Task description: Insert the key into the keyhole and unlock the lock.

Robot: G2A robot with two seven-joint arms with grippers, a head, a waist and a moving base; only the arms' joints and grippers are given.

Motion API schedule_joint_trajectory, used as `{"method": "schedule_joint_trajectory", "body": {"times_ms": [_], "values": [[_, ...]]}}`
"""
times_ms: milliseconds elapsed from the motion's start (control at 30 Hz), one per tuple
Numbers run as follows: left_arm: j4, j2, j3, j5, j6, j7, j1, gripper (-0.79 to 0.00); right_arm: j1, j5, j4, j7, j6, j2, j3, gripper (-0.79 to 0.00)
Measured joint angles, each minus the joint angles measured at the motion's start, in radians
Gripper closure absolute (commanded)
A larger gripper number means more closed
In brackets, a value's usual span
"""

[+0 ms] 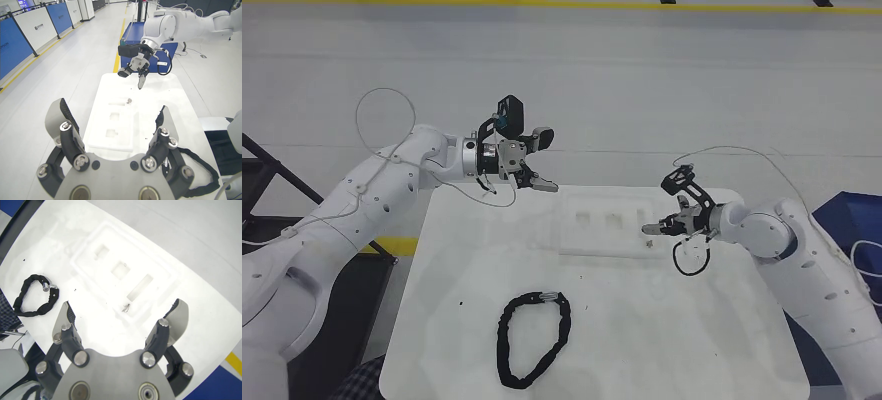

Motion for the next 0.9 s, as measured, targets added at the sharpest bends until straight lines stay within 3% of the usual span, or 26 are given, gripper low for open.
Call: {"method": "schedule_joint_trajectory", "body": {"times_ms": [567,900], "values": [[0.000,0.000,0.000,0.000,0.000,0.000,0.000,-0.785,0.003,0.172,0.161,-0.049,0.304,-0.068,-0.100,-0.785],[0.000,0.000,0.000,0.000,0.000,0.000,0.000,-0.785,0.010,0.213,0.179,-0.053,0.313,-0.080,-0.109,-0.785]]}}
